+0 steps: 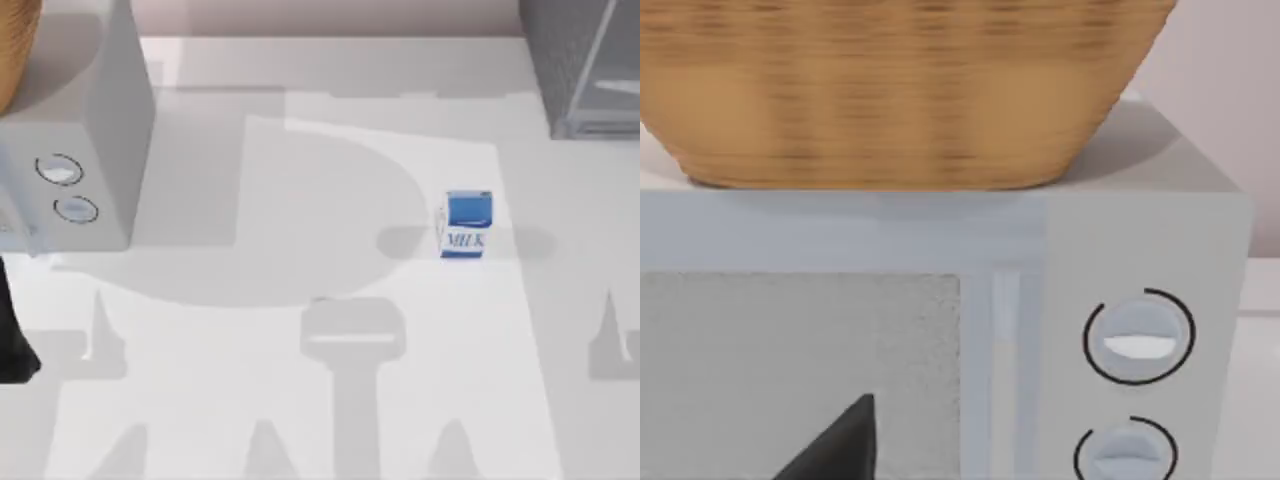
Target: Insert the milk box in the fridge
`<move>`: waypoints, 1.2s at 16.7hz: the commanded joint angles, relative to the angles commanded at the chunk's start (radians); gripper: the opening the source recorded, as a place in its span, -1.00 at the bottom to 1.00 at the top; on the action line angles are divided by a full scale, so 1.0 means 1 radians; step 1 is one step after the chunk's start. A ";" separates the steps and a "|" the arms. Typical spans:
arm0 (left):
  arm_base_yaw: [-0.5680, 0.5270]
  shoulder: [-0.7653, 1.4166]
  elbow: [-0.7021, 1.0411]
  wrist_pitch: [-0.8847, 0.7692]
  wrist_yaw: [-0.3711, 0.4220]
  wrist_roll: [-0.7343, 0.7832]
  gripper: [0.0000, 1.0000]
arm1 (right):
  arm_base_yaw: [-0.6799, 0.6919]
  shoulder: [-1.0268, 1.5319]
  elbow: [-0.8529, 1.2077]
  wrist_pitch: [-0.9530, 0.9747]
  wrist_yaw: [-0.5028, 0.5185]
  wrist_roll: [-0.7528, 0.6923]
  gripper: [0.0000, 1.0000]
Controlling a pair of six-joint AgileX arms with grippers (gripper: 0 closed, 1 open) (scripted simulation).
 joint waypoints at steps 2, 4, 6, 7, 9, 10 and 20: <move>0.000 0.000 0.000 0.000 0.000 0.000 1.00 | 0.000 0.000 0.000 0.000 0.000 0.000 1.00; 0.000 0.000 0.000 0.000 0.000 0.000 1.00 | 0.009 0.026 0.007 0.020 0.006 -0.002 1.00; 0.000 0.000 0.000 0.000 0.000 0.000 1.00 | 0.028 0.089 0.025 0.068 0.020 -0.006 1.00; 0.000 0.000 0.000 0.000 0.000 0.000 1.00 | 0.042 0.135 0.039 0.104 0.031 -0.008 1.00; 0.000 0.000 0.000 0.000 0.000 0.000 1.00 | 0.075 0.248 0.072 0.193 0.060 -0.011 1.00; 0.000 0.000 0.000 0.000 0.000 0.000 1.00 | 0.095 0.314 0.091 0.245 0.077 -0.012 1.00; 0.000 0.000 0.000 0.000 0.000 0.000 1.00 | 0.355 1.236 0.350 0.952 0.336 -0.023 1.00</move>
